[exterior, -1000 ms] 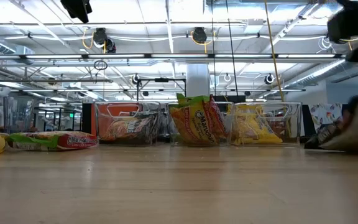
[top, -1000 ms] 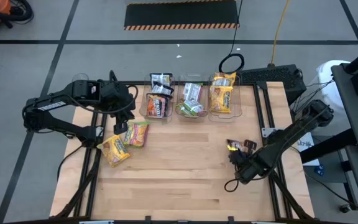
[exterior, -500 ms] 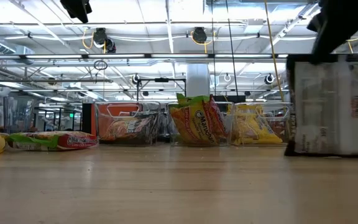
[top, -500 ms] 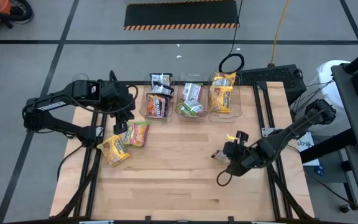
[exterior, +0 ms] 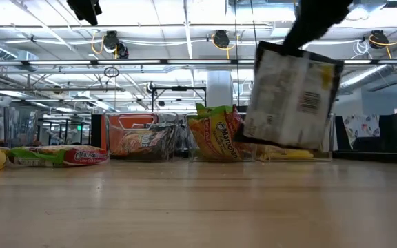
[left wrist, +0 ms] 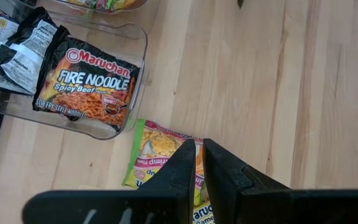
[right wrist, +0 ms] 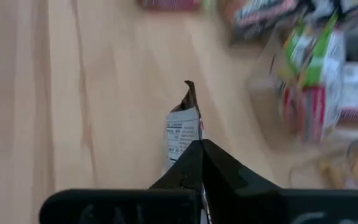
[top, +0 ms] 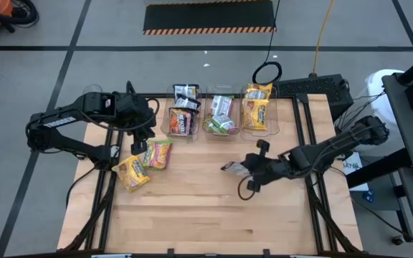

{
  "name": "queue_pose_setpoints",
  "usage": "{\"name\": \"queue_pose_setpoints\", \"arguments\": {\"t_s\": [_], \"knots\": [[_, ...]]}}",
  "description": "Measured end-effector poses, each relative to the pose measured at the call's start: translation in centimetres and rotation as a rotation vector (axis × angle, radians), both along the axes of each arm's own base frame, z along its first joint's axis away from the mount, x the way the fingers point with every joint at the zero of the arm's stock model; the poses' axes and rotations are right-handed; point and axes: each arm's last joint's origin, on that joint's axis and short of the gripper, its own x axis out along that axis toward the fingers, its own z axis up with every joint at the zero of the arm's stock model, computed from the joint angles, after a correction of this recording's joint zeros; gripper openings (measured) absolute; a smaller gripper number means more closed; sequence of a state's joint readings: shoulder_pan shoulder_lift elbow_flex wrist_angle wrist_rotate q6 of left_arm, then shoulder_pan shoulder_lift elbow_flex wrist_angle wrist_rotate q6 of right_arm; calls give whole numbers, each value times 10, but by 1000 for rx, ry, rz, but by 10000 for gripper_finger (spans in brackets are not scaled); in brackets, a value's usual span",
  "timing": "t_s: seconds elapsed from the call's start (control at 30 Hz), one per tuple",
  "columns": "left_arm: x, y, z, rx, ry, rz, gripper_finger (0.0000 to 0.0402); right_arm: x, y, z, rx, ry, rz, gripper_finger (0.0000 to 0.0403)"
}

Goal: Sort Maruchan noodles
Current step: Put the black noodle pack into the left transparent bin

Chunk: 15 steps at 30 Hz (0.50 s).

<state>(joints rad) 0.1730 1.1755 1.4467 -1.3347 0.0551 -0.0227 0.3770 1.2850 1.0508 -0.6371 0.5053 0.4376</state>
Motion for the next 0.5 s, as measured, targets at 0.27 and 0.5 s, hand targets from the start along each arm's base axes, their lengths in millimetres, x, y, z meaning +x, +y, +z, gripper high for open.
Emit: {"name": "queue_pose_setpoints", "arguments": {"t_s": [0.27,0.5], "knots": [[-1,0,-1,-3,14,0,37,22,-19,15,-88,-167,27,0],[-9,-1,-4,-18,100,2,37,39,-38,34,-147,-357,44,0]]}}
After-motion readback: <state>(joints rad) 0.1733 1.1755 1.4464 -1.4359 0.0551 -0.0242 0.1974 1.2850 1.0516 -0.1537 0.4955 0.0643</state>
